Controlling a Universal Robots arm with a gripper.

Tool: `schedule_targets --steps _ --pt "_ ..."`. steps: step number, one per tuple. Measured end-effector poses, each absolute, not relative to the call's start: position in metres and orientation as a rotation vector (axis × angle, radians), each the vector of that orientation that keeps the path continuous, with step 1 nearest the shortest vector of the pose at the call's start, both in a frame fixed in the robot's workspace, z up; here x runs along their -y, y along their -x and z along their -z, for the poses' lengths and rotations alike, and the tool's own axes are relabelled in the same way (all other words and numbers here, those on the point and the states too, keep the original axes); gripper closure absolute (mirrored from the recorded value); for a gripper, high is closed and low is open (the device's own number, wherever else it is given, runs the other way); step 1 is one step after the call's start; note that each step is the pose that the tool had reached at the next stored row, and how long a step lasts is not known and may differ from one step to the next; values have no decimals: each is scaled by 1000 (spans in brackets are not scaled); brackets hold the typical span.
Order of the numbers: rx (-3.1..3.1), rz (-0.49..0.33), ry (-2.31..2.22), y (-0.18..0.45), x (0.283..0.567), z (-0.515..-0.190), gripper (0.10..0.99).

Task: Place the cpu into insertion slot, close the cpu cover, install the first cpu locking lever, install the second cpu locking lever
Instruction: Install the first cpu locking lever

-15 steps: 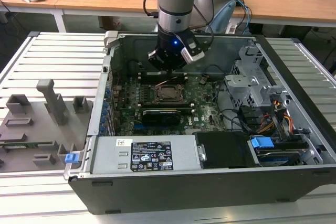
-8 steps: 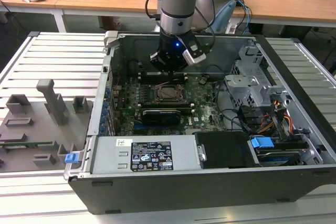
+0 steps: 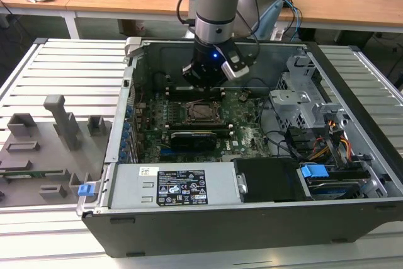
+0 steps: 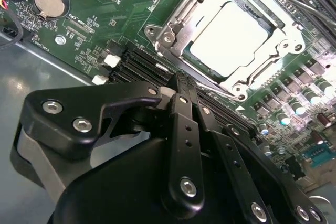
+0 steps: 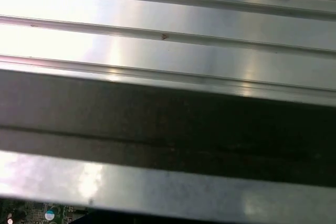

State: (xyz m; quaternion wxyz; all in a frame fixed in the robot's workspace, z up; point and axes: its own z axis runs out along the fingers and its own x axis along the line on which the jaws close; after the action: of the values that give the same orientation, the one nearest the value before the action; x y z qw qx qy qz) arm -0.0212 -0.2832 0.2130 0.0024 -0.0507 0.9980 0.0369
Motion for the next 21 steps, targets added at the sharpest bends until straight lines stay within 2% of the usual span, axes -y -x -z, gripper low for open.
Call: schedule_targets --steps 21 --pt "-3132 -107 149 14 283 -206 980"
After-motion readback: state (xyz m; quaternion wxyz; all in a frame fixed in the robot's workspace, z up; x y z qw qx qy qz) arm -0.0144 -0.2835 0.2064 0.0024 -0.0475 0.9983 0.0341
